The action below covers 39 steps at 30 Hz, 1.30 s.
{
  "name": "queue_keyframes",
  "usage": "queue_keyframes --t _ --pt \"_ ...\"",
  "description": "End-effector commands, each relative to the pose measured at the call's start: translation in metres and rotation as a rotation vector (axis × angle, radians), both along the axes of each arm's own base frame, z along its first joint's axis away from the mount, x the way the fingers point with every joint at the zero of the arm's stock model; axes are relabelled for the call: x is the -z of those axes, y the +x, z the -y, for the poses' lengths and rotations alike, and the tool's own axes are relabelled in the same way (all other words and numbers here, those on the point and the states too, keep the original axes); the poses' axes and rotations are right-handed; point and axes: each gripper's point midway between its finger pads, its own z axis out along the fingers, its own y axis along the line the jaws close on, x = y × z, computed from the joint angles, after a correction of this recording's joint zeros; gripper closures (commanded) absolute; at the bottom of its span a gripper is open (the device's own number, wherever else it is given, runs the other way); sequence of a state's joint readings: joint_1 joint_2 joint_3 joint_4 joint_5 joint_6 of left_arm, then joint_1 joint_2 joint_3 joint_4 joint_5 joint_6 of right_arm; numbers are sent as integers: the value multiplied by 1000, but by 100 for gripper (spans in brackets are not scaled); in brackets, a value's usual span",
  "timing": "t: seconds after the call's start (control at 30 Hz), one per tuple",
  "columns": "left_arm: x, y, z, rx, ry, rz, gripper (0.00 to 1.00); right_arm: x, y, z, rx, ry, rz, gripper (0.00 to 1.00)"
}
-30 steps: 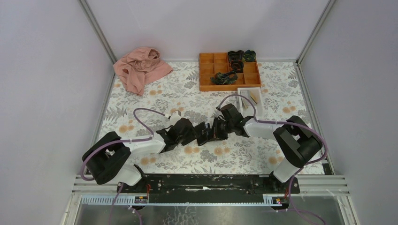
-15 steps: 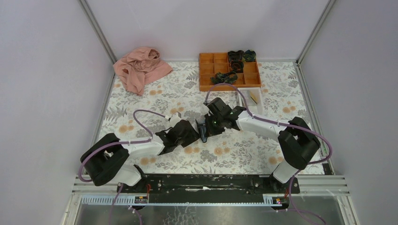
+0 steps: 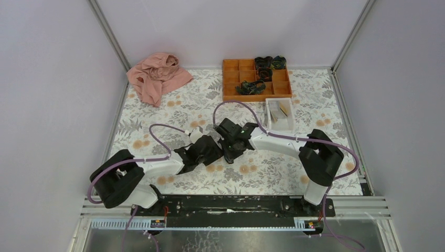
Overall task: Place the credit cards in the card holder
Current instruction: Close the card holder at the center of the board.
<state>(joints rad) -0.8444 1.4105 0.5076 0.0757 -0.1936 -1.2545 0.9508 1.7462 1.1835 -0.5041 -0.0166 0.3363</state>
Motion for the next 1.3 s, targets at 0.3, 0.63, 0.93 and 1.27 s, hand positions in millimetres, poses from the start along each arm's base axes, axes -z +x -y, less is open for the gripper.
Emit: queue_keyframes --t 0.3,0.63,0.93,1.27 --pt "40 -42 -26 24 105 -114 45 -16 -7 -12 -118 -105 118 80" --pt "49 -56 -30 44 153 -141 46 -38 -9 -29 -127 -54 147 70" --pt "53 -66 -44 33 211 -167 46 -31 -9 -34 -128 -54 139 69" --pt "46 -72 -76 -52 324 -183 45 -27 -5 -45 -129 -47 139 69"
